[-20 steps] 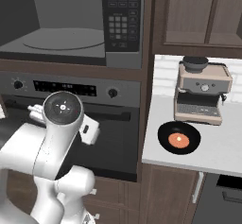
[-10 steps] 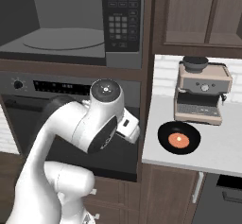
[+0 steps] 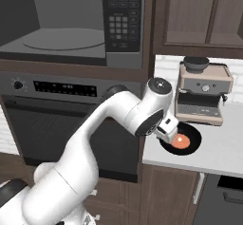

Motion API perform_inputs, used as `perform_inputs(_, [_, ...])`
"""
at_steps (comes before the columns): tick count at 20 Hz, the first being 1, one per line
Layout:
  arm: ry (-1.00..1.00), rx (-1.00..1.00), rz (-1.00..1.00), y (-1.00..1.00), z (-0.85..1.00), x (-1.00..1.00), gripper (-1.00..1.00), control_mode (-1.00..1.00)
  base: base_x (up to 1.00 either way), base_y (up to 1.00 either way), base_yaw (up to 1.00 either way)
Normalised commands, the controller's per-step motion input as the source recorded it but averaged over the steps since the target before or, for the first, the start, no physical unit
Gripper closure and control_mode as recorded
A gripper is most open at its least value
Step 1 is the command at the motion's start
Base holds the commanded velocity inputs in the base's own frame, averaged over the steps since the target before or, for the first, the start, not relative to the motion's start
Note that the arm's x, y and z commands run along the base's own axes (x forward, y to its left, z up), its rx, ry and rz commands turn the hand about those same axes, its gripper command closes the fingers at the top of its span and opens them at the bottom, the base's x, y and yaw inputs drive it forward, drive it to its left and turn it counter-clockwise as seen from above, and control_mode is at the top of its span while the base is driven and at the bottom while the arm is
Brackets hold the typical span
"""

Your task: Open the microwave, place the bowl with waffle inside the microwave, then close the microwave door and turn it on.

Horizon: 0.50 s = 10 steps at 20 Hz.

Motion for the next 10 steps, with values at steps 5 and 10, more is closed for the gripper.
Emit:
perform_inputs(5, [0.04,0.12,-0.1,-1.0,-0.37,0.26,-1.0,-1.0,0.0,0.0,0.0])
perform_inputs(10, [0.02,0.04,-0.11,-0.65,-0.1,0.13,-1.0,-1.0,0.0,0.0,0.0])
